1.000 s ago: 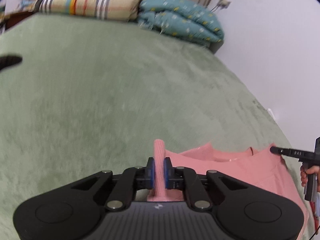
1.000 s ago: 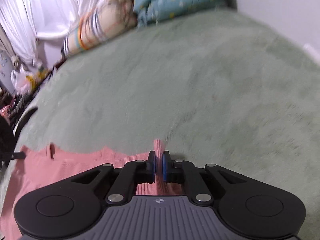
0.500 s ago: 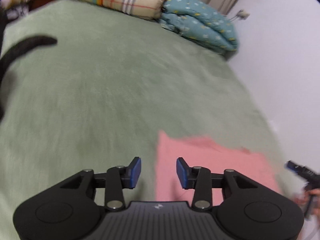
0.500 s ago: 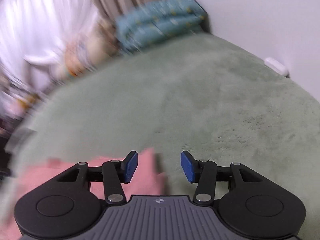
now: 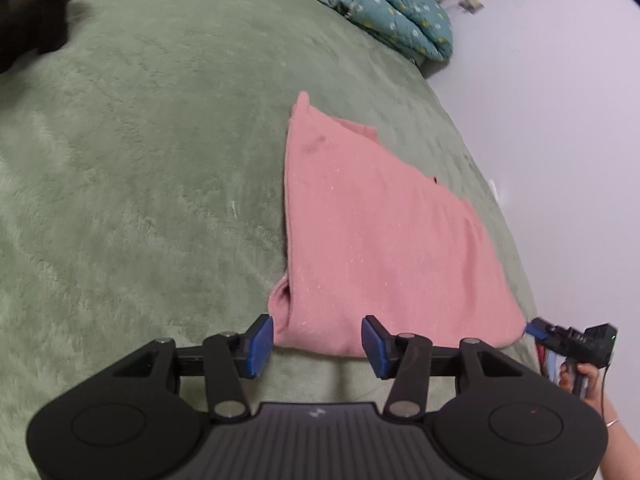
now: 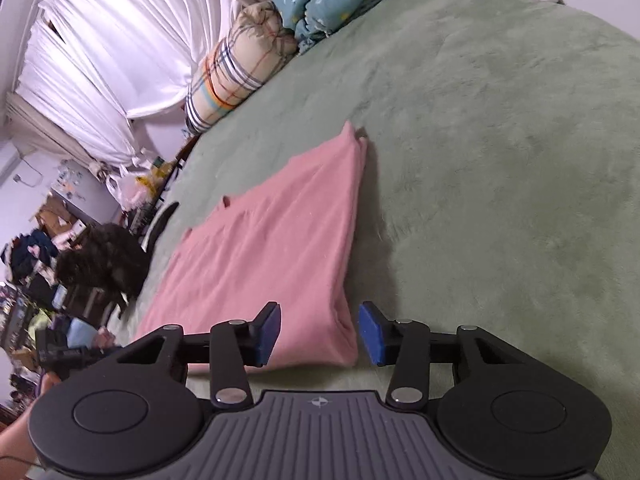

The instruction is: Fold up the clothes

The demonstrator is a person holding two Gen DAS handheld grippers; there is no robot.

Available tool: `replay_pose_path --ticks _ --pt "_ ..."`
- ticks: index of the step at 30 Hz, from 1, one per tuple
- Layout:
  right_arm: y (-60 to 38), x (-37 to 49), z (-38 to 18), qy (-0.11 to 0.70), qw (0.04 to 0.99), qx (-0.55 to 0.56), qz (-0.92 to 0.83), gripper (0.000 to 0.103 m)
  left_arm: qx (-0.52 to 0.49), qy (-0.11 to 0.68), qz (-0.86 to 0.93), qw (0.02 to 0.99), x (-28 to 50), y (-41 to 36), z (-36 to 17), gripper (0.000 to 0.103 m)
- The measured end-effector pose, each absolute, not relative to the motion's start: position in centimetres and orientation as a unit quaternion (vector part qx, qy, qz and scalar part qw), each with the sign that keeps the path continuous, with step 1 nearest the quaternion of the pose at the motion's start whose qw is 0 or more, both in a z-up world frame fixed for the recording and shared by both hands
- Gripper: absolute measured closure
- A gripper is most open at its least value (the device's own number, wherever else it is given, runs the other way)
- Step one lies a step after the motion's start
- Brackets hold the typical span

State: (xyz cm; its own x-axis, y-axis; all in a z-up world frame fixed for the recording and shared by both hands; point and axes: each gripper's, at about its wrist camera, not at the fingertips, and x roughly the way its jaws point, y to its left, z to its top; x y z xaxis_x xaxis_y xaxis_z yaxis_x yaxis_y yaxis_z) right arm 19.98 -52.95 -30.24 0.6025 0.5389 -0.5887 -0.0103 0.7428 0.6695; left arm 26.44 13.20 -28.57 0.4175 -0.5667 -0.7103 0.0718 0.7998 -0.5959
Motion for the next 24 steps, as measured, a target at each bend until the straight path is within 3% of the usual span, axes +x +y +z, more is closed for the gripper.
replay_pose_path --ticks 2,5,7,12,13,14,15,19,24 --pt "-53.2 20.7 -31.0 0.421 0.821 0.345 0.174 0.077 -0.266 0.499 -0.182 0.805 26.9 13.6 -28.6 0.055" --pt "-53.9 21.0 -32.1 0.414 0.781 0.412 0.223 0.073 -0.301 0.496 -0.18 0.795 27.8 14.1 -29.0 0.055" --pt "-54.1 21.2 -32.5 0.418 0.772 0.422 0.227 0.065 -0.305 0.502 -0.188 0.787 28.3 14.0 -29.4 0.055" --pt "-53.8 21.9 -33.2 0.447 0.762 0.409 0.228 0.066 -0.271 0.528 -0.22 0.774 29.6 12.4 -30.5 0.057" --pt "-53.5 21.9 -33.2 0.447 0.764 0.4 0.236 0.071 -0.267 0.529 -0.229 0.772 29.5 12.1 -30.6 0.063" --pt "-53.1 22.0 -33.0 0.45 0.77 0.385 0.24 0.077 -0.257 0.53 -0.239 0.772 29.5 11.7 -30.7 0.084" --pt "-52.7 22.0 -32.9 0.453 0.774 0.369 0.243 0.095 -0.241 0.532 -0.246 0.773 29.6 11.3 -30.8 0.097" --pt "-51.7 21.8 -32.0 0.475 0.788 0.296 0.256 0.099 -0.188 0.528 -0.252 0.789 29.1 10.7 -30.7 0.1" --pt "-53.4 20.9 -30.9 0.476 0.789 0.29 0.258 0.099 -0.183 0.52 -0.258 0.794 28.4 12.8 -30.2 0.1"
